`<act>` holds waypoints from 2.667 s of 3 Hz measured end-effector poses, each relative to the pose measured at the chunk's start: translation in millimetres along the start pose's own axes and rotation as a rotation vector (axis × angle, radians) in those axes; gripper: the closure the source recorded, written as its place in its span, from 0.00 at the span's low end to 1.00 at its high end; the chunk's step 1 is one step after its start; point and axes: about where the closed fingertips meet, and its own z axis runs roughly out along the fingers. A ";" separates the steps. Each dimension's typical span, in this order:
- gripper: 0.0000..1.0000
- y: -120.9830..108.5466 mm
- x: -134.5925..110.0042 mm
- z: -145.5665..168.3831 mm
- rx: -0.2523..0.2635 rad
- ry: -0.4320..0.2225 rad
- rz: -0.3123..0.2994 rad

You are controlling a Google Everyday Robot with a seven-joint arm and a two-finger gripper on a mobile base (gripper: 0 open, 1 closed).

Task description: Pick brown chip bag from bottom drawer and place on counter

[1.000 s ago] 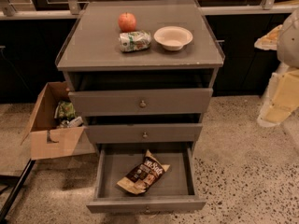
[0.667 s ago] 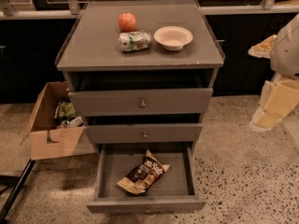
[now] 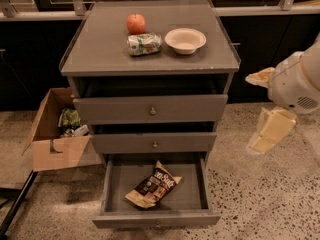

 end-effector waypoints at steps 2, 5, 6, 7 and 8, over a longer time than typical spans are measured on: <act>0.00 3.2 12.4 74.6 -0.124 -0.040 0.005; 0.00 -0.7 33.6 152.2 -0.121 -0.128 0.107; 0.00 -3.6 35.8 191.5 -0.145 -0.173 0.115; 0.00 1.3 42.4 240.6 -0.220 -0.191 0.132; 0.00 1.3 42.4 240.6 -0.220 -0.191 0.132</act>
Offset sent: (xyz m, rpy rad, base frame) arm 0.0267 0.0237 -0.1141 0.0652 0.1820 0.0728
